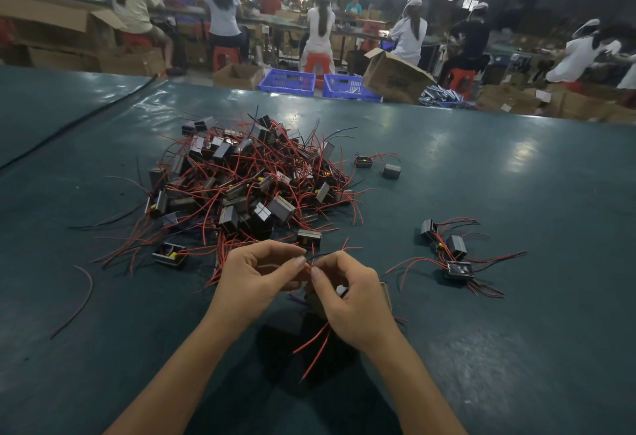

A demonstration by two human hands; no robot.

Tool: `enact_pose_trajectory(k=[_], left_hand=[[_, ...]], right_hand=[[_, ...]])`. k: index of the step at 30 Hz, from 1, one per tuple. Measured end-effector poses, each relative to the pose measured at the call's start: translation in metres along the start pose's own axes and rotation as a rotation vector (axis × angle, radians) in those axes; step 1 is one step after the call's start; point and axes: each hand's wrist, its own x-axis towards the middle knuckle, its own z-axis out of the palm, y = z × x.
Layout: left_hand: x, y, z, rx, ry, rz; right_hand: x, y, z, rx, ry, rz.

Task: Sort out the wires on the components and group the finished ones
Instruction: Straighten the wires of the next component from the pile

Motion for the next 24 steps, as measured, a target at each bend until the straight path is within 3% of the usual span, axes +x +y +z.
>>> enact_pose_trajectory(k=[12,19,24], left_hand=[[0.0036,-0.0023,-0.0065,0.115,-0.075,-0.01],[0.0057,-0.0021,-0.0068,-0.103,-0.066,-0.218],[-0.0004,0.0038,-0.0008,0.089,-0.103,0.091]], right_hand=[[0.0013,0.0019,-0.0007,-0.147,-0.013,-0.093],[0.0006,-0.0013,0.0031,-0.242,0.032,-0.178],[0.0025,-0.0035,-0.0009,0.044,0.041,-0.029]])
